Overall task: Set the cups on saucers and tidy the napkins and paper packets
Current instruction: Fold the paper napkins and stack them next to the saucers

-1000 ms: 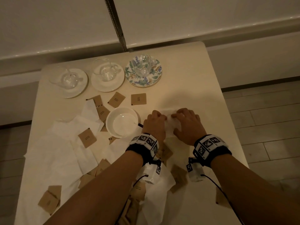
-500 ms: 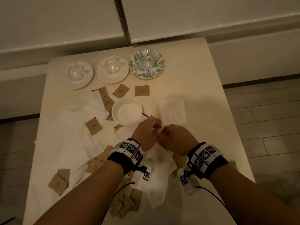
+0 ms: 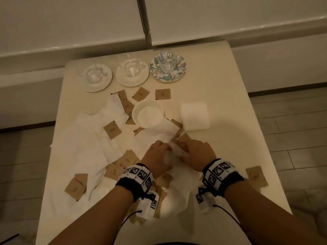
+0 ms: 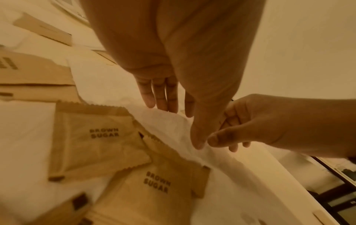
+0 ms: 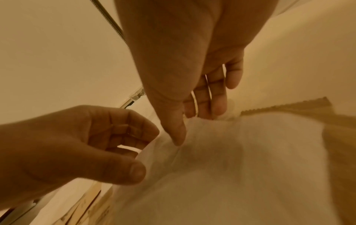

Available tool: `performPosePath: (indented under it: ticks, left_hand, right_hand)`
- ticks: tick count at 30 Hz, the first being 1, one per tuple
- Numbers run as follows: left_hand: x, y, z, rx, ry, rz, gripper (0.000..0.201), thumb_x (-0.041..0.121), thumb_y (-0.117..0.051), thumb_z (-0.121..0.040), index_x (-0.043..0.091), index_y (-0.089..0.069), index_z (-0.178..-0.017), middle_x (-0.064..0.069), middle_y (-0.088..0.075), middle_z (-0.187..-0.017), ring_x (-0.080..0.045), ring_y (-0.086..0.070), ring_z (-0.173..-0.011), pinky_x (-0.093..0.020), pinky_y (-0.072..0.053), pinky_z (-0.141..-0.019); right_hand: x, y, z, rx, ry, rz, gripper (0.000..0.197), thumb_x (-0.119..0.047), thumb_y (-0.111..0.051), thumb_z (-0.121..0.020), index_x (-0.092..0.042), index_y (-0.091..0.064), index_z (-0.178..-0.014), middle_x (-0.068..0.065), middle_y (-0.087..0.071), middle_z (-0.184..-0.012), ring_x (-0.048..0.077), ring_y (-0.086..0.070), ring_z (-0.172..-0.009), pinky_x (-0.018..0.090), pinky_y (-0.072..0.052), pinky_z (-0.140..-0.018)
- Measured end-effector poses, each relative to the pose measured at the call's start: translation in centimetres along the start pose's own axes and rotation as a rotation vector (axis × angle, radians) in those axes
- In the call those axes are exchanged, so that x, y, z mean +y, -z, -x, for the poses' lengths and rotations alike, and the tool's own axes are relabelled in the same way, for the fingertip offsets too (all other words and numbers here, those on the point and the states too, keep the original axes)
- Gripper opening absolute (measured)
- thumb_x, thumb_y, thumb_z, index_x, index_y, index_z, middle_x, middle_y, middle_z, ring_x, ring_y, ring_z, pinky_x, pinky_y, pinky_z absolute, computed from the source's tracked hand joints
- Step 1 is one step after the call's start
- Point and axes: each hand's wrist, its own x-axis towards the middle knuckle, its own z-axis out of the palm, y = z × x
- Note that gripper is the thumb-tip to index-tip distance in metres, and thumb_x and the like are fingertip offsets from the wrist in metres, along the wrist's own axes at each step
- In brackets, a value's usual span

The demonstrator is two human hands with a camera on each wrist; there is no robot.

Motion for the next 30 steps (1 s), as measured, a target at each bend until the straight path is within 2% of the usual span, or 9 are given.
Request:
performPosePath:
  ticks: [3,8,11,15,17,20,24,27,30]
  left_hand:
    - [-0.3,-0.4,0.5,0.011,-0.012,0.003,0.048,0.025,-0.075,-0.075,0.024,-0.056,-0.119,0.000,-0.046,-0.124,-0.021,-0.044,-0.115,-0.036,-0.042,-0.100]
    - [-0.4,-0.9,1.1,0.121,-0.061,-0.033,0.043,0.029,-0.072,-0.078,0.026,-0.058,-0.118,0.003,-0.049,-0.123,-0.018,-0.045,-0.110,-0.030,-0.036,-0.096]
    - [-0.1,-0.9,1.1,0.124,-0.062,-0.057,0.037,0.032,-0.070,-0.079,0.025,-0.060,-0.114,0.003,-0.052,-0.115,-0.018,-0.048,-0.105,-0.034,-0.039,-0.094]
    - [-0.1,-1.1,1.3,0.027,0.082,-0.137,0.024,0.044,-0.067,-0.081,0.024,-0.057,-0.088,0.005,-0.055,-0.090,-0.018,-0.055,-0.086,-0.029,-0.045,-0.071]
    - [-0.7,-1.3,1.6,-0.049,0.182,-0.179,0.035,0.055,-0.062,-0.083,0.023,-0.051,-0.073,0.007,-0.053,-0.074,-0.014,-0.053,-0.069,-0.024,-0.038,-0.055]
    - [-1.1,-1.6,2.1,-0.162,0.291,-0.166,0.044,0.067,-0.057,-0.081,0.024,-0.049,-0.073,0.008,-0.052,-0.070,-0.011,-0.052,-0.065,-0.024,-0.037,-0.055]
    - [-1.0,-1.9,2.3,-0.194,0.317,-0.004,0.040,0.054,-0.062,-0.086,0.020,-0.053,-0.067,0.006,-0.053,-0.064,-0.020,-0.061,-0.072,-0.023,-0.041,-0.060]
    - [-1.1,-1.8,2.4,-0.097,0.311,0.105,0.035,0.043,-0.066,-0.087,0.020,-0.058,-0.062,0.007,-0.055,-0.060,-0.009,-0.054,-0.059,-0.019,-0.039,-0.054]
    - [-1.1,-1.8,2.4,-0.041,0.273,0.262,0.029,0.036,-0.069,-0.088,0.021,-0.065,-0.063,0.008,-0.061,-0.060,-0.006,-0.055,-0.057,-0.020,-0.045,-0.060]
  right_hand:
    - [0.3,0.0,0.4,-0.051,-0.042,-0.010,0.037,-0.049,-0.063,-0.081,-0.023,-0.048,-0.104,0.000,-0.061,-0.100,0.024,-0.059,-0.095,0.038,-0.041,-0.087]
    - [0.2,0.2,1.1,-0.045,-0.092,-0.146,0.019,-0.028,-0.059,-0.085,-0.020,-0.052,-0.101,0.005,-0.062,-0.095,0.030,-0.060,-0.088,0.036,-0.048,-0.075]
    - [0.1,0.2,1.1,-0.059,-0.114,-0.221,0.023,-0.023,-0.059,-0.085,-0.017,-0.060,-0.106,0.006,-0.063,-0.099,0.028,-0.061,-0.091,0.038,-0.052,-0.080]
    - [0.2,0.2,1.1,-0.061,-0.139,-0.299,0.018,-0.022,-0.064,-0.084,-0.013,-0.066,-0.101,0.006,-0.063,-0.102,0.025,-0.060,-0.095,0.035,-0.050,-0.081]
    - [0.4,0.0,1.1,-0.048,-0.145,-0.328,0.008,-0.023,-0.065,-0.085,-0.016,-0.064,-0.089,0.004,-0.063,-0.098,0.023,-0.059,-0.091,0.032,-0.048,-0.077]
    - [0.5,-0.4,1.2,-0.052,-0.168,-0.387,0.015,-0.032,-0.068,-0.085,-0.018,-0.063,-0.082,-0.004,-0.061,-0.082,0.018,-0.059,-0.079,0.028,-0.045,-0.069]
    - [0.4,-0.8,1.2,-0.037,-0.173,-0.416,0.018,-0.033,-0.066,-0.088,-0.017,-0.061,-0.080,0.000,-0.062,-0.083,0.019,-0.059,-0.077,0.028,-0.044,-0.067]
    - [0.3,-0.6,1.4,-0.037,-0.152,-0.523,0.020,-0.030,-0.067,-0.088,-0.020,-0.059,-0.073,-0.002,-0.060,-0.078,0.017,-0.057,-0.075,0.025,-0.040,-0.064]
    - [0.1,0.4,1.9,-0.010,-0.164,-0.707,0.019,-0.025,-0.068,-0.087,-0.013,-0.064,-0.073,0.003,-0.064,-0.077,0.017,-0.059,-0.073,0.028,-0.047,-0.067]
